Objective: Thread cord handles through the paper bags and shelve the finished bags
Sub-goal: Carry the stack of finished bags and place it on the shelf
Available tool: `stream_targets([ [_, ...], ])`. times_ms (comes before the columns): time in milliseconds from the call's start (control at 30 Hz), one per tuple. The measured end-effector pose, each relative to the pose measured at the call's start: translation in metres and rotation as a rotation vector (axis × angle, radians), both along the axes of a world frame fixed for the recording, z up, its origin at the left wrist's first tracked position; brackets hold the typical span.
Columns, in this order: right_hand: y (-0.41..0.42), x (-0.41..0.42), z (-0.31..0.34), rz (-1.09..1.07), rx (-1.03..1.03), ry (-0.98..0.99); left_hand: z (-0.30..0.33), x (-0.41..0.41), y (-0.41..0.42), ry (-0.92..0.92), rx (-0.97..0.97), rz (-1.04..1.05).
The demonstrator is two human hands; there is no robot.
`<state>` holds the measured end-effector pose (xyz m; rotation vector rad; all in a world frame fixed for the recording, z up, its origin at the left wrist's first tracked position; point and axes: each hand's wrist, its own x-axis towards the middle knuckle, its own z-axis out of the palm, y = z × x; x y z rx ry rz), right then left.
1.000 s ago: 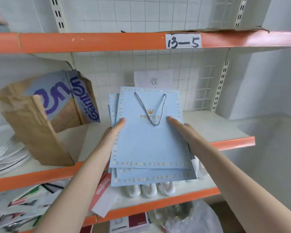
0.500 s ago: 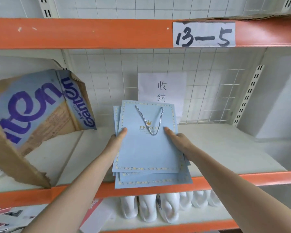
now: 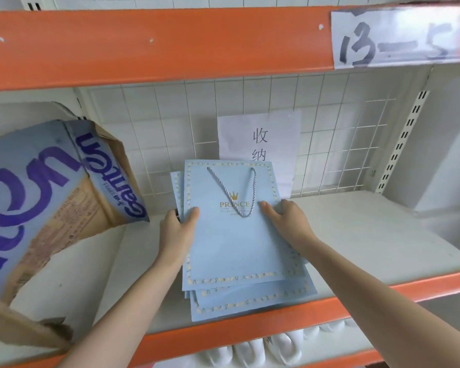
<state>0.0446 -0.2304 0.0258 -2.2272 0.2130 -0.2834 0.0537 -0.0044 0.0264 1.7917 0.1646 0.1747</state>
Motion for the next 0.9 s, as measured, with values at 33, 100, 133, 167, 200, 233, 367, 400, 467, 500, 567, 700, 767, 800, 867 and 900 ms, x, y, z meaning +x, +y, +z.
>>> stream_targets([
  [33, 0.000, 0.000, 0.004, 0.006, -0.006, -0.003, 0.004, 0.001, 0.001, 0.033, -0.048, -0.027],
  [100, -0.002, 0.001, 0.009, 0.005, 0.047, 0.029, 0.012, 0.004, 0.004, 0.051, -0.081, -0.091],
  [133, -0.004, 0.001, 0.011, 0.003, 0.076, 0.046, 0.017, 0.005, 0.004, 0.053, -0.081, -0.112],
  [167, -0.005, 0.000, 0.012, 0.002, 0.094, 0.053, 0.020, 0.005, 0.003, 0.059, -0.093, -0.122],
  [200, -0.006, -0.001, 0.012, 0.004, 0.117, 0.054, 0.023, 0.006, 0.002, 0.065, -0.116, -0.130],
  [233, -0.007, -0.002, 0.013, 0.002, 0.143, 0.050, 0.027, 0.005, 0.000, 0.060, -0.143, -0.147],
  [367, -0.020, -0.008, 0.022, -0.012, 0.206, 0.008, 0.048, -0.006, -0.023, -0.008, -0.251, -0.256],
  [400, -0.029, -0.009, 0.027, -0.015, 0.222, -0.015, 0.055, -0.010, -0.031, -0.038, -0.280, -0.277],
  [467, -0.050, -0.014, 0.038, 0.006, 0.304, -0.070, 0.067, -0.017, -0.050, -0.110, -0.314, -0.322],
  [500, -0.062, -0.016, 0.045, 0.028, 0.344, -0.096, 0.073, -0.020, -0.060, -0.140, -0.329, -0.348],
  [567, -0.091, -0.021, 0.056, 0.027, 0.401, -0.122, 0.083, -0.022, -0.084, -0.187, -0.340, -0.399],
  [700, -0.152, -0.031, 0.067, 0.052, 0.561, -0.220, 0.095, -0.017, -0.134, -0.252, -0.312, -0.517],
  [767, -0.175, -0.039, 0.069, 0.089, 0.602, -0.293, 0.094, -0.014, -0.157, -0.285, -0.264, -0.580],
  [800, -0.184, -0.045, 0.070, 0.110, 0.620, -0.325, 0.092, -0.013, -0.168, -0.290, -0.234, -0.609],
  [867, -0.196, -0.053, 0.065, 0.161, 0.623, -0.330, 0.085, -0.011, -0.180, -0.255, -0.203, -0.651],
  [900, -0.204, -0.056, 0.060, 0.194, 0.616, -0.305, 0.080, -0.011, -0.186, -0.226, -0.202, -0.669],
])
